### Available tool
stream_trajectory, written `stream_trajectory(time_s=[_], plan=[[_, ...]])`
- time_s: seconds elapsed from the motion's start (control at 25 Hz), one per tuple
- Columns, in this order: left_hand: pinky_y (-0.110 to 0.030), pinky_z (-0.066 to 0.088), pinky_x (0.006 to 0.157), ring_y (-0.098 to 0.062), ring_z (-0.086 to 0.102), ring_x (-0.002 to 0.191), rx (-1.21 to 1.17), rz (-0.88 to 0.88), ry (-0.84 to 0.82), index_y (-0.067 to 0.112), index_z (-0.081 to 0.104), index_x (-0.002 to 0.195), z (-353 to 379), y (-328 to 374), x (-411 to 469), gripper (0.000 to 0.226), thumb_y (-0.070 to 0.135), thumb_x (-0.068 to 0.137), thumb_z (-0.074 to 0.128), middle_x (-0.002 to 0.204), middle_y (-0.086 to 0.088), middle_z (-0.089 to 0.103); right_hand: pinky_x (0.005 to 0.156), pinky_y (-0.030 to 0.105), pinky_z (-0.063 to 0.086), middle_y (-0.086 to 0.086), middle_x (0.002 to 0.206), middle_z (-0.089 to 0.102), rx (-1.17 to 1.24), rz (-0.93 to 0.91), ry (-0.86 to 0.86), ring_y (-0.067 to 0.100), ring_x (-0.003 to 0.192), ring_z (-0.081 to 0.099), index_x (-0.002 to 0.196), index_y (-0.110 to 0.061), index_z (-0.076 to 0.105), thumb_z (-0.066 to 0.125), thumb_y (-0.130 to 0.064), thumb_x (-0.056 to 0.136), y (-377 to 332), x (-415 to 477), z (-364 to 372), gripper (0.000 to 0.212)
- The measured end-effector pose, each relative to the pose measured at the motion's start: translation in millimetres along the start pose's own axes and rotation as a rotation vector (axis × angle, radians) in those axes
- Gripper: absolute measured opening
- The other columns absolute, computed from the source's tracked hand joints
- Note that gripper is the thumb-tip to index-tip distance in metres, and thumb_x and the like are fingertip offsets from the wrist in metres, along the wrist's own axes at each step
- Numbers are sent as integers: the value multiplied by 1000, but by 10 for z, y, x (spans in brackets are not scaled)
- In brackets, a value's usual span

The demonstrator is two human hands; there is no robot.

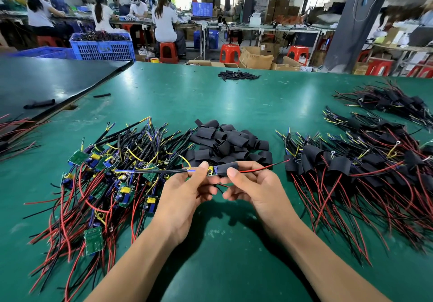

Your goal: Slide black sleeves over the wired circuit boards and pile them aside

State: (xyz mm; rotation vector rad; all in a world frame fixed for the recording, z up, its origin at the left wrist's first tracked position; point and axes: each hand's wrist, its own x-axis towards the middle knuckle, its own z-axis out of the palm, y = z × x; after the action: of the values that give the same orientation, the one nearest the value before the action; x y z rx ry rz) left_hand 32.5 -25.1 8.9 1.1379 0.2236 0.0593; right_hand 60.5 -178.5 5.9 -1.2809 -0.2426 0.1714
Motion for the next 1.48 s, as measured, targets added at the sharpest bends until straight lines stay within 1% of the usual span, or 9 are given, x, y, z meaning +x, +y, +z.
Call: stream_trajectory(time_s=[0.2, 0.36, 0.44, 0.68, 0.92, 1.04, 1.28, 1.4, 1.48], plan=[[-24, 51, 57, -16, 64, 62, -77, -52, -61, 16, 74, 77, -19, 50, -26, 19, 35, 75, 74, 89, -12, 75, 56, 27, 54, 16, 83, 76, -45, -41, 53, 23, 55, 66, 104, -4, 62, 75, -30, 75, -22, 14, -2, 42], [-22, 50, 58, -15, 65, 64, -65, -32, -112, 11, 66, 97, -35, 75, -35, 31, 23, 70, 77, 93, -11, 74, 56, 27, 54, 17, 84, 76, -1, -25, 37, 22, 56, 66, 83, -26, 75, 79, -36, 73, -39, 17, 0, 14], [-22, 50, 58, -14, 65, 63, -57, -22, -99, 9, 67, 100, -30, 69, -37, 30, 19, 74, 74, 93, -11, 74, 56, 27, 54, 16, 83, 76, 15, -16, 27, 21, 56, 66, 79, -34, 77, 82, -40, 70, -51, 12, 15, 11], [-22, 48, 57, -16, 62, 61, -65, 34, -71, 4, 65, 102, -13, 39, -26, 31, 13, 73, 74, 80, -7, 68, 56, 27, 53, 17, 84, 75, 56, 26, 61, 20, 56, 66, 78, -28, 78, 78, -39, 75, -36, -1, 47, 11], [-21, 47, 55, -17, 61, 61, 69, 146, -40, 6, 70, 94, -45, 21, -24, 17, 6, 78, 76, 74, -7, 67, 54, 25, 52, 16, 82, 75, 102, 62, 62, 18, 55, 65, 78, -26, 78, 74, -35, 76, -35, 0, 56, 10], [-22, 47, 57, -19, 61, 62, 148, 204, -20, 8, 71, 89, -53, 11, -22, 10, 2, 82, 75, 73, -4, 68, 53, 25, 53, 17, 83, 74, 154, 129, 73, 18, 54, 65, 86, -14, 72, 73, -31, 76, -28, 14, 42, 20], [-23, 49, 57, -17, 63, 62, 2, 72, -80, 7, 69, 90, -60, 36, -21, 24, 14, 70, 78, 72, -7, 66, 54, 25, 56, 15, 81, 75, 275, 256, 53, 15, 54, 66, 86, -11, 62, 68, -25, 78, -45, 26, 30, 17], [-22, 48, 55, -18, 62, 60, 111, 157, -22, 3, 69, 89, -55, -5, -12, 11, 2, 80, 75, 71, -7, 67, 53, 24, 56, 14, 79, 75, 270, 258, 53, 15, 53, 66, 87, -10, 66, 60, -18, 89, -36, 30, 39, 10], [-21, 48, 56, -18, 61, 58, 174, 218, 2, 4, 69, 85, -51, -18, -14, 6, 2, 83, 75, 70, -5, 68, 53, 24, 56, 14, 78, 75, 252, 238, 50, 15, 53, 66, 81, -12, 72, 58, -17, 91, -30, 31, 41, 18]])
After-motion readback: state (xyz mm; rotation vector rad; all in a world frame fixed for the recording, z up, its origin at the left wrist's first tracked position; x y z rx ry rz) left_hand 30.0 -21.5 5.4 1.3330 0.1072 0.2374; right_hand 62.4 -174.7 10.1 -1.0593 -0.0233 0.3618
